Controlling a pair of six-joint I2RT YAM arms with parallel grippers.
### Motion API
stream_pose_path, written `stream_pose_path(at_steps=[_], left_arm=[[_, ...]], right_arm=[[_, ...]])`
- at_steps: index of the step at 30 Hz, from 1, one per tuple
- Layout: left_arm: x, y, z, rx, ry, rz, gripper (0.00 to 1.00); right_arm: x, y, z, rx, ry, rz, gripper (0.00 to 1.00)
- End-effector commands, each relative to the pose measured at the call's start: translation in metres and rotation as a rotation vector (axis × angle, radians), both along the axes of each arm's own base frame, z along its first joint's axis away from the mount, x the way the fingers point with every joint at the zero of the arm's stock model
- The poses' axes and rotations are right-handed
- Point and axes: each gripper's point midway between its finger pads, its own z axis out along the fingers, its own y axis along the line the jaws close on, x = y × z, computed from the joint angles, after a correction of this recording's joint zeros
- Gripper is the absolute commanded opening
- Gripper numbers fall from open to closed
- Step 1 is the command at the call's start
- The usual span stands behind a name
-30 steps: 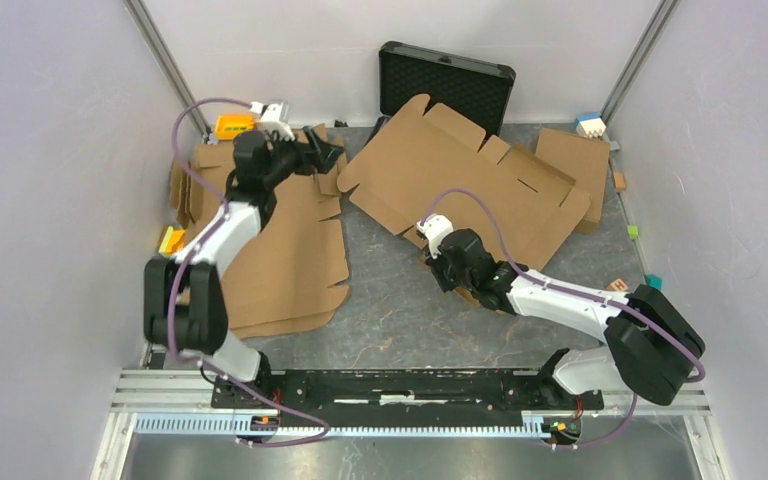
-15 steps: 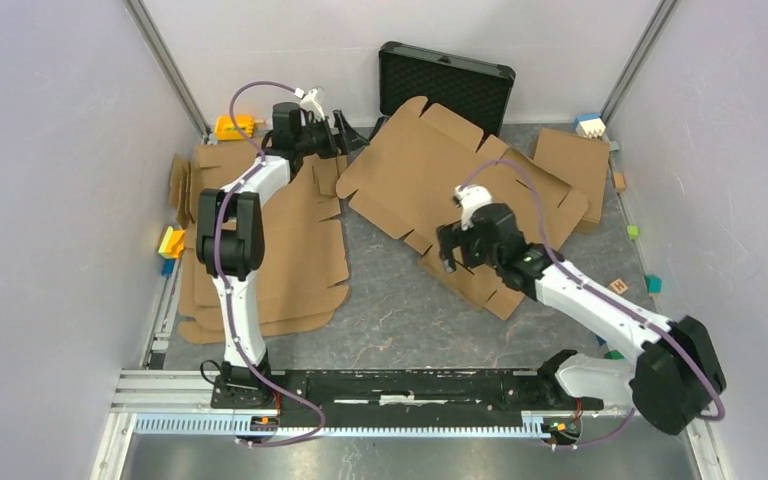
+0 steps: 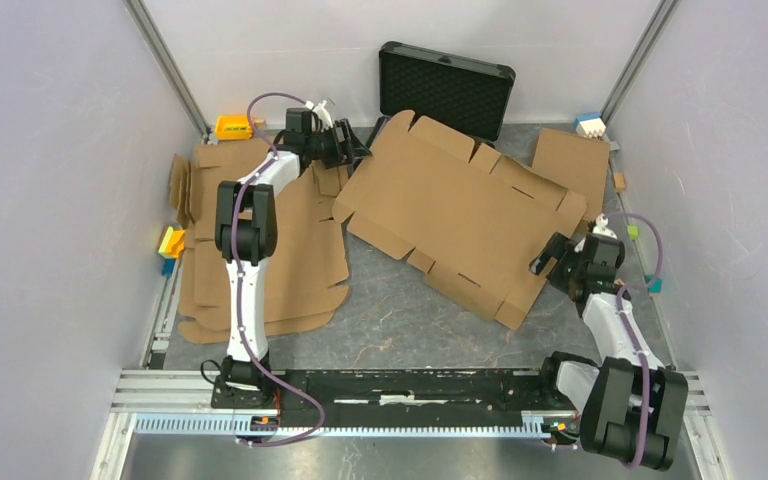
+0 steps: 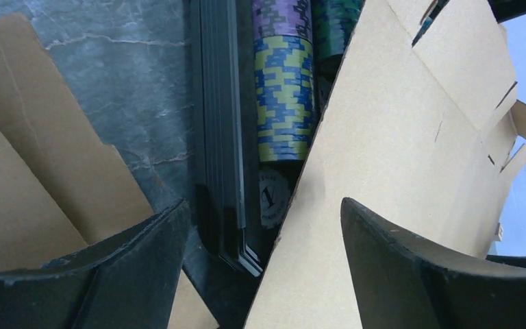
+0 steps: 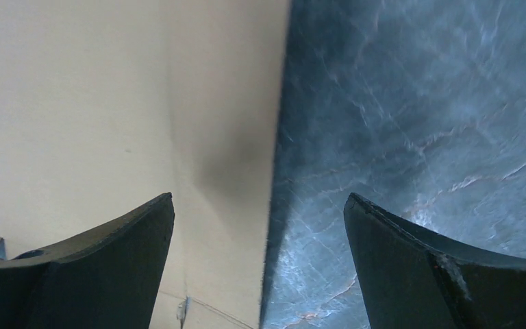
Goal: Fold the paper box
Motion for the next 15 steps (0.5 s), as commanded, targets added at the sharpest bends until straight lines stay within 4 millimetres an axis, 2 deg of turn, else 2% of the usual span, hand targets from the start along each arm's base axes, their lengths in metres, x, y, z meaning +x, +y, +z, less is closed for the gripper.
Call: stream_pose_path(at_steps=[1,4,6,9,12,13,14,15], left_arm=[[-0.002,-0.011,0.029,-0.029,-0.052,-0.060,0.86],[-0.006,-0.013,0.037,-0.043,-0.062,-0.077,0.83],[-0.010,-0.015,0.041,-0.050,-0.063,-0.090,0.79],[-0.016,-0.015,0.046,-0.054,-0.070,-0.098,0.77],[-0.022,-0.018,0.057,-0.074,-0.085,-0.114,0.75],[-0.023,-0.019,0.060,-0.080,-0.087,-0.119,0.75],[-0.025,-0.020,0.063,-0.084,-0.089,-0.124,0.74],[-0.027,-0.021,0.066,-0.088,-0.090,-0.131,0.74]], right_arm=[[0.012,0.002,-0.006,0.114,-0.087,-0.007,0.98],[0.019,0.006,-0.015,0.175,-0.112,0.008,0.95],[0.026,0.014,-0.012,0.215,-0.158,0.047,0.84],[0.033,0.018,-0.001,0.222,-0.231,0.080,0.60],[0.040,0.029,0.018,0.206,-0.306,0.172,0.18],[0.041,0.032,0.021,0.187,-0.305,0.197,0.07],[0.042,0.034,0.023,0.166,-0.305,0.217,0.00],[0.043,0.034,0.026,0.148,-0.304,0.226,0.00]])
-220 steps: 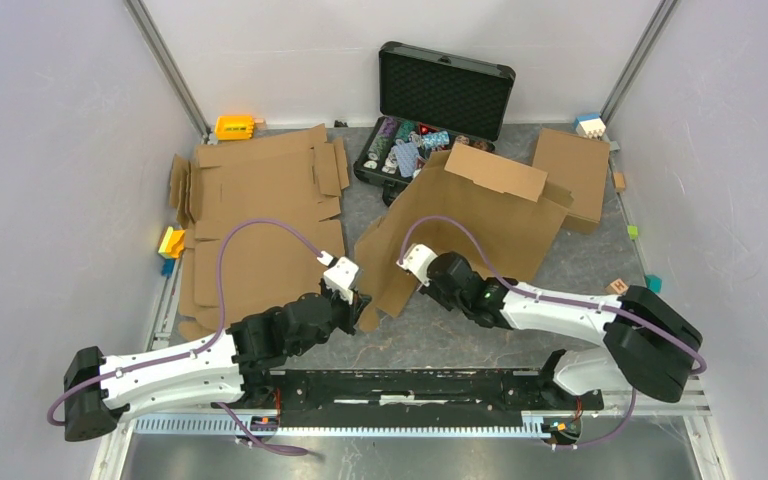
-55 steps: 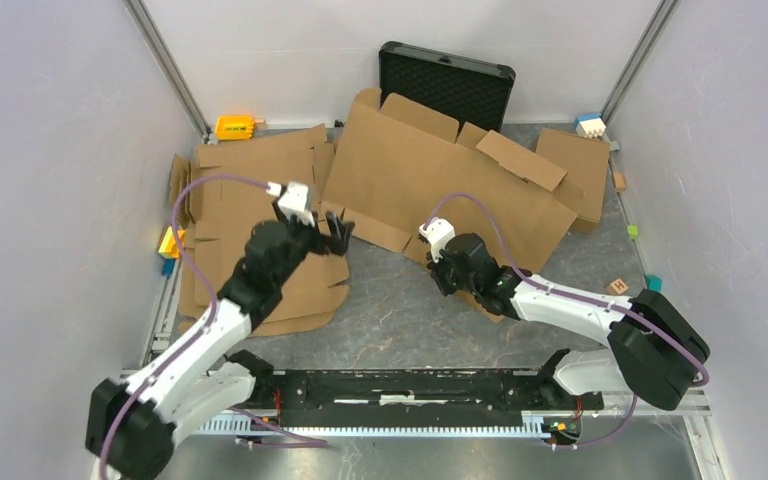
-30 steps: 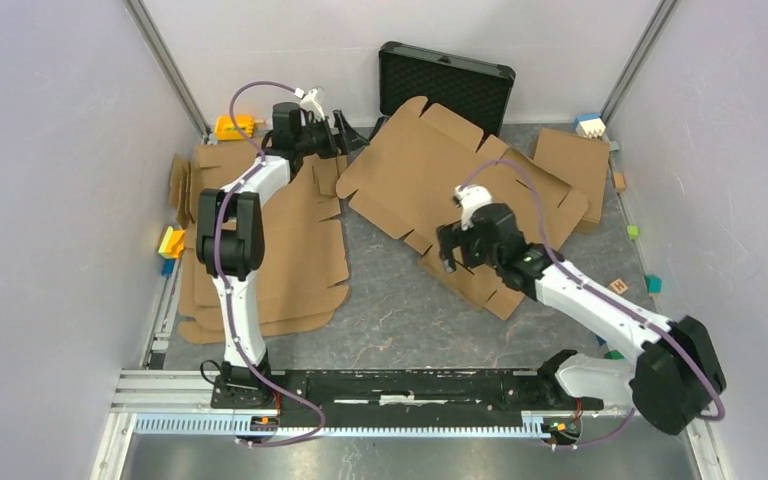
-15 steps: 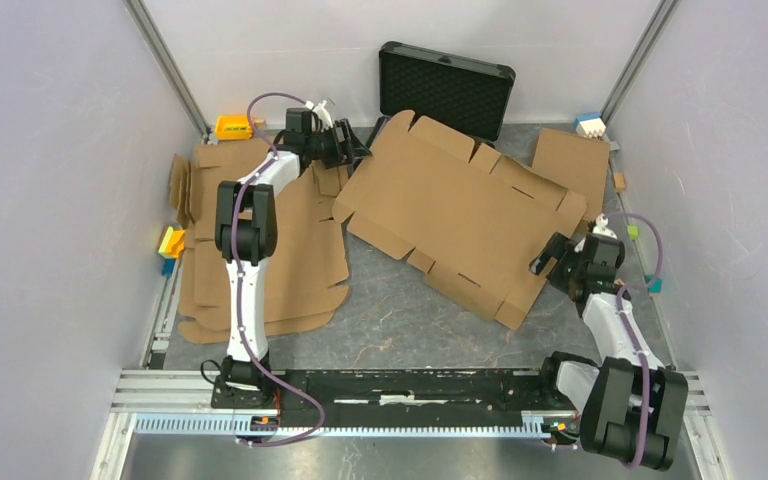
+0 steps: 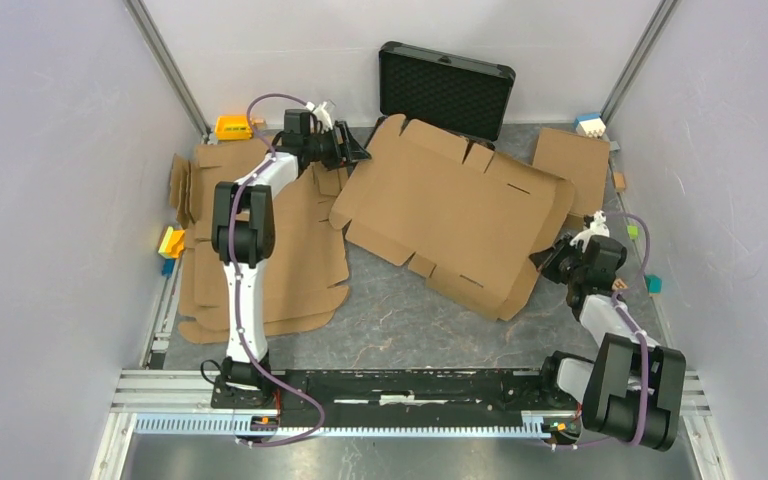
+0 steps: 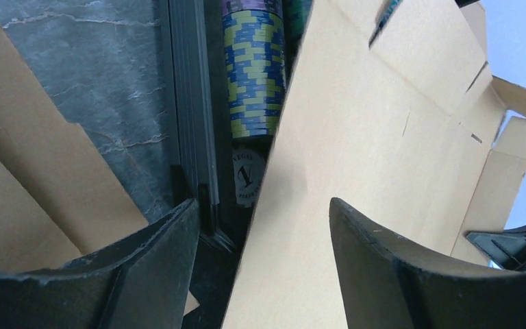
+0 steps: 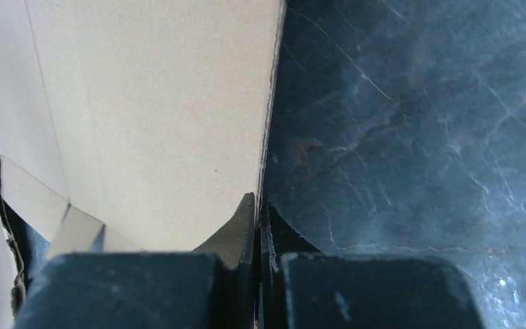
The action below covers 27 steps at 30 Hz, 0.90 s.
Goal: Fold the paper box
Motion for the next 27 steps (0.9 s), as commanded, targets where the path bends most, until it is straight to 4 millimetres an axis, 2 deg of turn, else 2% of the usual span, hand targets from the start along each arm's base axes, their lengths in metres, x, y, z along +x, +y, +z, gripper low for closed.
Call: stream_pose_path(at_steps=[1,7,11,16,19,20,24,26,27], left_arm=[[-0.012,-0.016,0.064,-0.062,-0.114,-0.080,0.74],[-0.030,-0.022,0.076,-0.115,-0.103,-0.118,0.77],[-0.045,-0.025,0.097,-0.163,-0.162,-0.146,0.73],[-0.059,-0.019,0.117,-0.142,-0.217,-0.121,0.68],[-0.071,-0.021,0.139,-0.160,-0.287,-0.130,0.63],[-0.074,-0.023,0.139,-0.153,-0.294,-0.129,0.61],[-0.071,-0.019,0.132,-0.037,-0.308,-0.053,0.39],[-0.070,-0.016,0.131,0.003,-0.316,-0.018,0.22],[-0.072,-0.015,0.131,0.017,-0.325,-0.006,0.12]], right_arm=[[0.019,0.010,0.039,-0.096,-0.154,0.106,0.00],[0.021,0.022,0.071,-0.330,-0.234,0.155,0.00],[0.018,0.029,0.080,-0.358,-0.272,0.185,0.00],[0.014,0.032,0.090,-0.388,-0.329,0.202,0.00],[0.010,0.038,0.097,-0.401,-0.379,0.226,0.00],[0.009,0.040,0.099,-0.406,-0.393,0.233,0.00],[0.007,0.044,0.107,-0.422,-0.435,0.249,0.00],[0.006,0.043,0.110,-0.430,-0.448,0.246,0.00],[0.005,0.050,0.110,-0.428,-0.457,0.265,0.00]])
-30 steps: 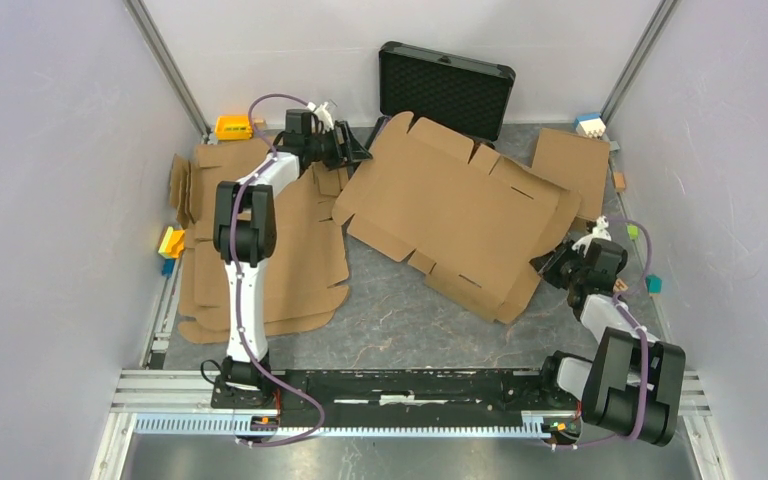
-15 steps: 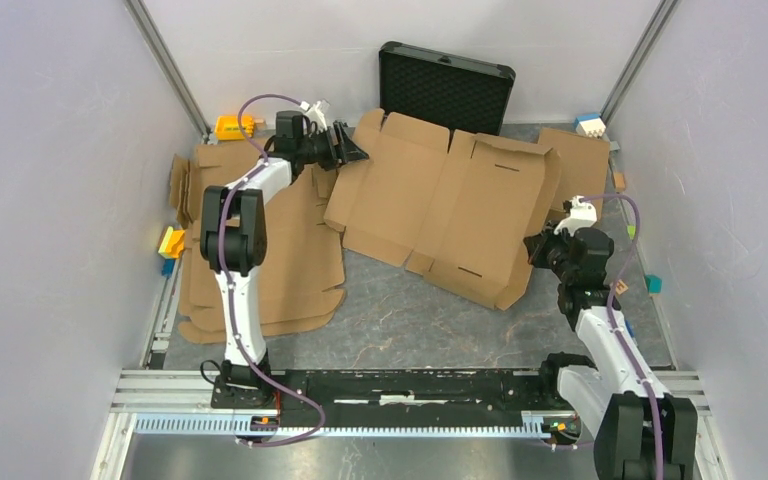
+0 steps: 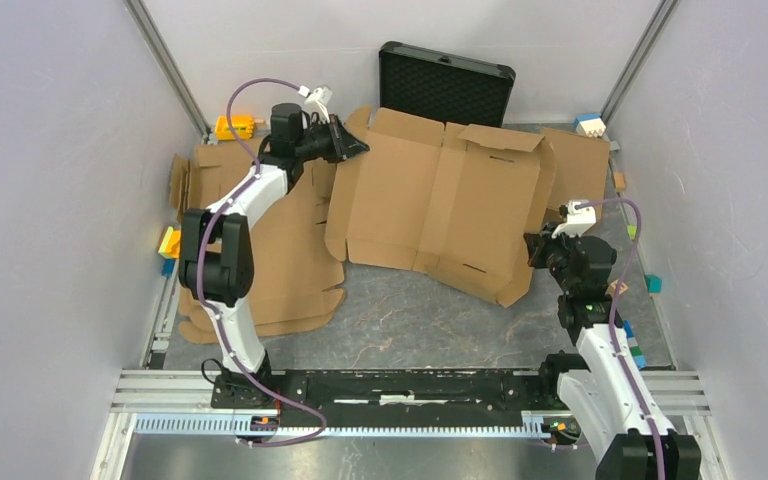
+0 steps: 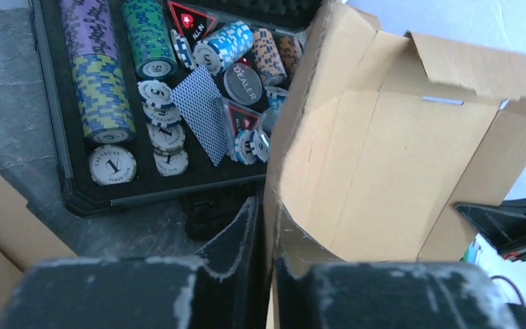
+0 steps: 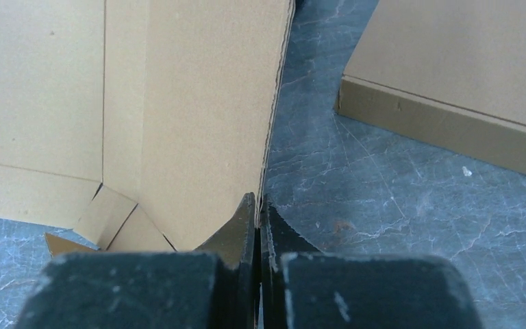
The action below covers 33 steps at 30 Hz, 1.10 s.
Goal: Fold the paper box
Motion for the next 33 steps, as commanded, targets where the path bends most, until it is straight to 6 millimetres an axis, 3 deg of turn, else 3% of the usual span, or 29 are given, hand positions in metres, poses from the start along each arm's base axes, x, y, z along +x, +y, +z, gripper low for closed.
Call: stream_pose_path(at_steps=[1,2,6,12,18,22,27,30,33], left_arm=[[-0.006,0.005,0.016,0.084,-0.099,0.072,0.07],[-0.010,0.004,0.020,0.093,-0.129,0.084,0.02],[-0.042,0.000,0.041,0.148,-0.263,0.125,0.02],[-0.119,-0.028,0.075,0.181,-0.424,0.172,0.02],[-0.162,-0.024,0.104,0.064,-0.469,0.187,0.02],[-0.185,-0.022,0.101,0.029,-0.496,0.172,0.02],[-0.211,-0.016,0.090,0.017,-0.539,0.157,0.02],[-0.225,-0.011,0.081,0.035,-0.557,0.147,0.02],[-0.239,-0.006,0.080,0.035,-0.580,0.131,0.02]], right_arm=[[-0.001,0.010,0.010,-0.048,-0.069,0.053,0.00],[-0.001,0.010,0.011,-0.048,-0.074,0.051,0.00],[0.001,0.011,0.013,-0.033,-0.083,0.052,0.02],[0.001,0.014,0.009,-0.014,-0.083,0.055,0.03],[0.000,0.010,0.010,-0.009,-0.093,0.023,0.05],[0.000,0.014,0.008,0.011,-0.103,0.031,0.09],[-0.010,0.029,-0.026,0.047,-0.015,0.074,0.17],[-0.019,0.036,-0.047,0.069,0.052,0.103,0.31],[-0.026,0.037,-0.055,0.051,0.092,0.113,0.44]])
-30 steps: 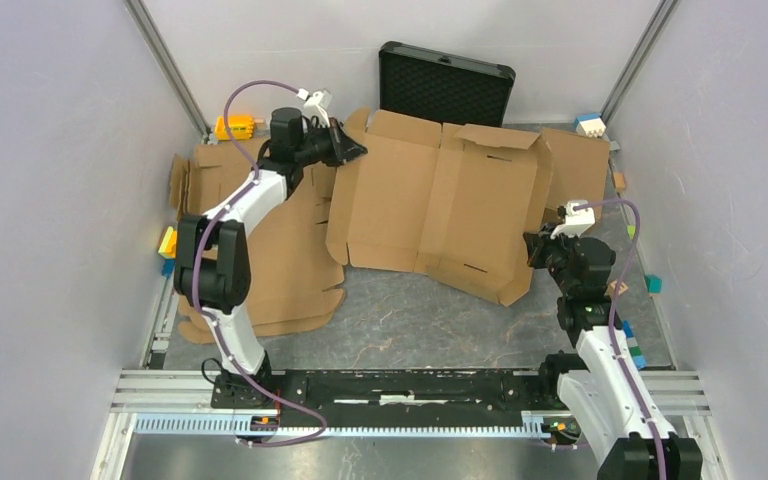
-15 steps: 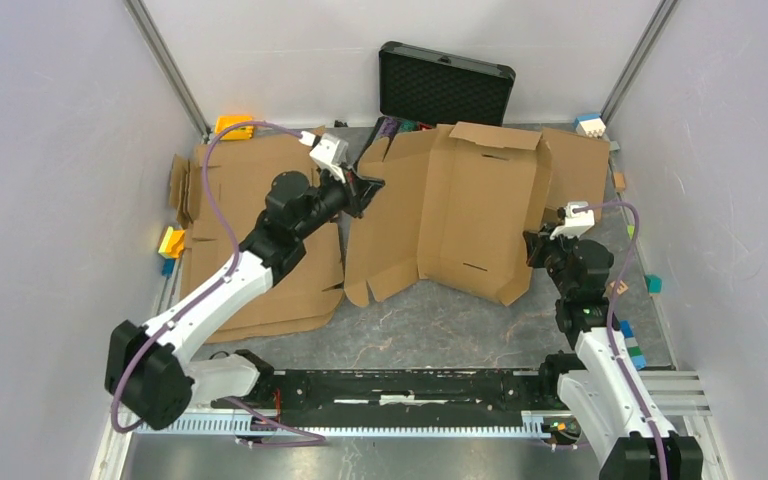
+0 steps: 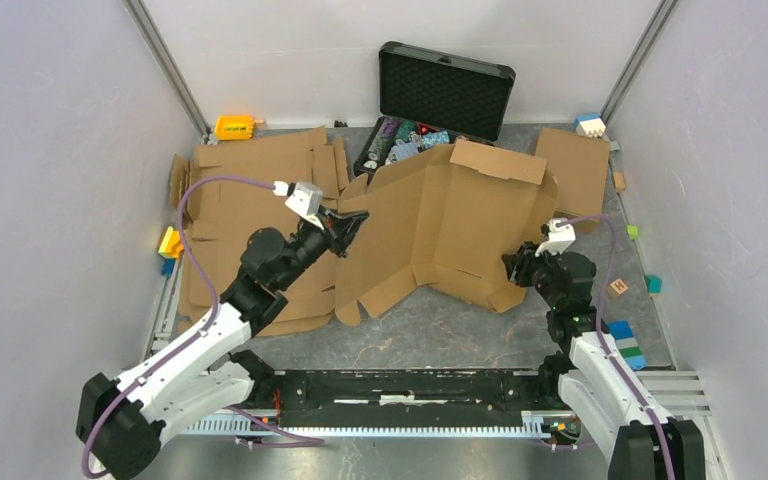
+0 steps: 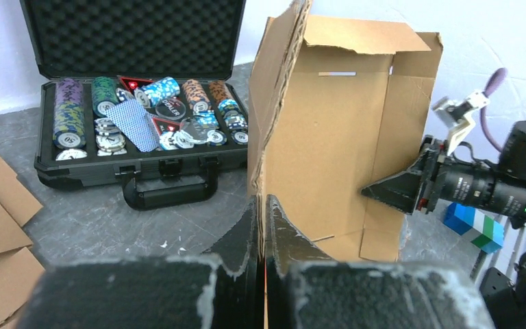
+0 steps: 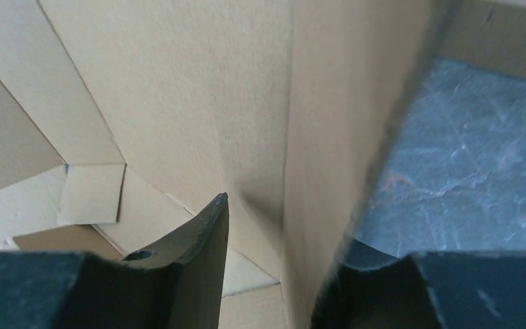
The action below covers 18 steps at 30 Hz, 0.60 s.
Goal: Fold the paper box
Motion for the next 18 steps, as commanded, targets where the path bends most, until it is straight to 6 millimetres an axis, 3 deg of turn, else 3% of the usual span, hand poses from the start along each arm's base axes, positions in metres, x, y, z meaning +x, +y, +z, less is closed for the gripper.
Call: stream_pose_path(at_steps=[1,4,7,8,9,10,18], left_arm=[[-0.022,0.002,0.000,0.024,-0.069,-0.051,0.02],[-0.040,-0.003,-0.004,0.027,-0.079,-0.111,0.02],[-0.052,-0.004,-0.009,0.016,-0.078,-0.126,0.02],[-0.054,-0.004,-0.009,0.015,-0.080,-0.127,0.02],[-0.056,-0.005,-0.012,0.021,-0.080,-0.131,0.02],[-0.058,-0.005,-0.014,0.027,-0.080,-0.137,0.02],[-0.062,0.000,-0.010,0.037,-0.119,-0.112,0.02]], right_arm=[[-0.011,0.009,-0.010,0.002,0.046,0.049,0.45],[-0.016,0.009,-0.012,-0.029,0.065,0.069,0.48],[-0.025,0.011,-0.019,-0.054,0.106,0.104,0.62],[-0.027,0.013,-0.020,-0.057,0.116,0.119,0.75],[-0.029,0.016,-0.020,-0.056,0.121,0.139,0.93],[-0.035,0.018,-0.025,-0.058,0.152,0.155,0.98],[-0.041,0.036,-0.031,-0.093,0.177,0.215,0.98]])
